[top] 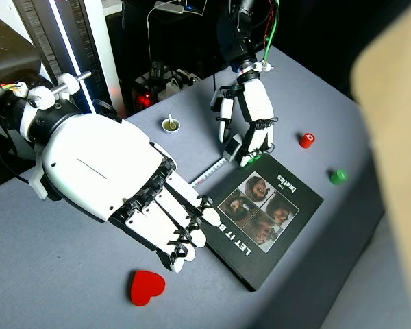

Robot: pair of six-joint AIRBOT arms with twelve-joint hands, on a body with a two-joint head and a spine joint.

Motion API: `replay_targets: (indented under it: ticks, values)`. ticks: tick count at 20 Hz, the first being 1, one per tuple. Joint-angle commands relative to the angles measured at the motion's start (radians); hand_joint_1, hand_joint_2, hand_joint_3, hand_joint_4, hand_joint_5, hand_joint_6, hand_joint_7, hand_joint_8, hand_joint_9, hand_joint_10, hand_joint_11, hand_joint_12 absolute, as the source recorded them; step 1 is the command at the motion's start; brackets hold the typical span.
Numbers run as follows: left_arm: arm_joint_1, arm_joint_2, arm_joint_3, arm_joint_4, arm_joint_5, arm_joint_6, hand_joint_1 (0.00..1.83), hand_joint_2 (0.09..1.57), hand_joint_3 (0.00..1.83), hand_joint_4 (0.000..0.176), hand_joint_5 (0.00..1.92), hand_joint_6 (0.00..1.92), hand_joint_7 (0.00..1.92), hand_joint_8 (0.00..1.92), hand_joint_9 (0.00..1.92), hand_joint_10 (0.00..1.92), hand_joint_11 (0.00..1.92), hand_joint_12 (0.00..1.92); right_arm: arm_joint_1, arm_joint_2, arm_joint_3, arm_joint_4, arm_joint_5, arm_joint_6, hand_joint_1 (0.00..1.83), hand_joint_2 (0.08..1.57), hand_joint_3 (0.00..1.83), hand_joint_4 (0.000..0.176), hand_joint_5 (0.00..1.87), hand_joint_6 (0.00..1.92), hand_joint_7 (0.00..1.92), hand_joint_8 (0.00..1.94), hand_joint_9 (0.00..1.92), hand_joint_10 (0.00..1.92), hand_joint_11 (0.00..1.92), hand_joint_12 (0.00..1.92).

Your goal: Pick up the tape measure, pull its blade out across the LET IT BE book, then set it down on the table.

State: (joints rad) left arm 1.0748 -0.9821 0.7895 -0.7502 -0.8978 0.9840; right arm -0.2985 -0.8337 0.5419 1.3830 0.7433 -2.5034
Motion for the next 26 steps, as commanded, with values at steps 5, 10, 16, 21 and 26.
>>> replay_targets:
  ticks: [5, 10, 16, 21, 26]
  values:
    - [-0.006, -0.007, 0.003, 0.018, -0.079, 0.011, 1.37, 1.15, 0.00, 0.000, 0.90, 0.88, 0.94, 1.09, 0.81, 1.44, 0.76, 1.45, 0.007, 0.003, -0.002, -0.069, 0.037, 0.004, 0.19, 1.17, 0.00, 0.074, 0.21, 0.00, 0.36, 0.01, 0.41, 0.01, 0.09, 0.85]
    - [-0.045, 0.002, -0.005, 0.045, -0.070, -0.020, 1.37, 1.14, 0.00, 0.000, 0.91, 0.86, 0.95, 1.08, 0.82, 1.42, 0.75, 1.35, 0.007, 0.003, -0.002, -0.069, 0.037, 0.004, 0.19, 1.17, 0.00, 0.074, 0.23, 0.00, 0.34, 0.00, 0.40, 0.00, 0.09, 0.84]
    - [-0.218, 0.053, 0.007, 0.062, 0.042, -0.011, 1.37, 1.14, 0.00, 0.000, 0.90, 0.89, 0.97, 1.04, 0.84, 1.40, 0.78, 1.36, 0.006, 0.003, -0.002, -0.085, 0.031, 0.007, 0.22, 1.16, 0.00, 0.073, 0.25, 0.01, 0.35, 0.00, 0.38, 0.00, 0.11, 0.86]
    - [-0.333, 0.098, 0.059, 0.038, 0.156, 0.019, 1.38, 1.13, 0.00, 0.000, 0.93, 0.88, 0.99, 1.00, 0.84, 1.38, 0.77, 1.38, 0.035, 0.005, -0.002, -0.164, 0.007, 0.023, 0.62, 1.02, 0.00, 0.000, 0.42, 0.01, 0.43, 0.01, 0.37, 0.00, 0.09, 0.82]
    - [-0.405, 0.106, 0.156, 0.105, 0.294, -0.012, 1.37, 1.14, 0.00, 0.000, 0.88, 0.93, 0.99, 1.01, 0.82, 1.40, 0.78, 1.38, 0.172, -0.036, 0.019, 0.079, -0.052, -0.159, 0.87, 1.05, 0.00, 0.000, 0.48, 0.00, 0.55, 0.01, 0.50, 0.02, 0.17, 0.83]
